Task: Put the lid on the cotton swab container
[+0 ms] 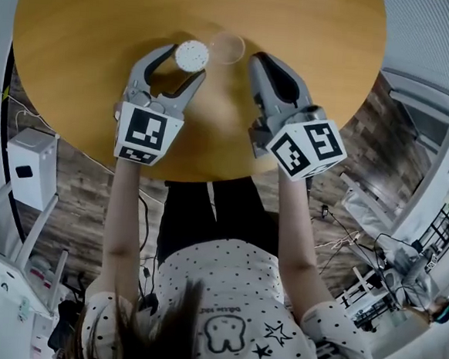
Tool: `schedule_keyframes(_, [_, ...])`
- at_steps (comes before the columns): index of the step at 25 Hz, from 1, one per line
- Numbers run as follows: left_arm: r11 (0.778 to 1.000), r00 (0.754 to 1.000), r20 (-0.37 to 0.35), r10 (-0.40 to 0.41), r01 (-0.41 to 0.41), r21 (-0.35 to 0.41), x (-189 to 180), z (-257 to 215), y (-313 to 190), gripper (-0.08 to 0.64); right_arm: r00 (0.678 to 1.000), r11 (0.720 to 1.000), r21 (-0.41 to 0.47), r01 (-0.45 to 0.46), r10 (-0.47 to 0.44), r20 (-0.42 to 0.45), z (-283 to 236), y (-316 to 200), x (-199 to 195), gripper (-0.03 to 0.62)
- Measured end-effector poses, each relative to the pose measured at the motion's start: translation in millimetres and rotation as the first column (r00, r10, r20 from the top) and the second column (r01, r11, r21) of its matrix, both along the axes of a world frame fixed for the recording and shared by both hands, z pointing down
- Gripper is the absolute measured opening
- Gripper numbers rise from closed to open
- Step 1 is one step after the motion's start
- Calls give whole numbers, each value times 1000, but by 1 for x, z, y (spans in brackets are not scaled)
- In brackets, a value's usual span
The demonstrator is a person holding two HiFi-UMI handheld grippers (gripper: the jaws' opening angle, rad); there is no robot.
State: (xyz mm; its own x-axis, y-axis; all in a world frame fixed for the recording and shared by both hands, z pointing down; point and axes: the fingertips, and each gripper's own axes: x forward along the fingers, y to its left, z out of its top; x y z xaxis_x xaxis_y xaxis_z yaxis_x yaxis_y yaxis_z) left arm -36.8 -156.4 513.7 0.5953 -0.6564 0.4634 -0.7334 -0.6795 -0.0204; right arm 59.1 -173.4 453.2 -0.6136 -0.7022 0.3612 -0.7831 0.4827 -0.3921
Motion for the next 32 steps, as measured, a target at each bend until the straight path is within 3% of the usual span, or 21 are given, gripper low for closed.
schedule_keyframes(17, [1000,1000,9,3,-3,5,1,6,-5,261,969,994,-110,23,5,247,11,-5,-11,78])
schedule_keyframes(27, [1000,1000,12,0,0,4,4,4,-4,259,950,991,-60,122,-99,295,-9,4,-27,92])
schedule_keyframes(32, [1000,1000,12,2,-2,2,4,5,-6,259,953,985,-36,169,-154,261,-10,8,-40,95])
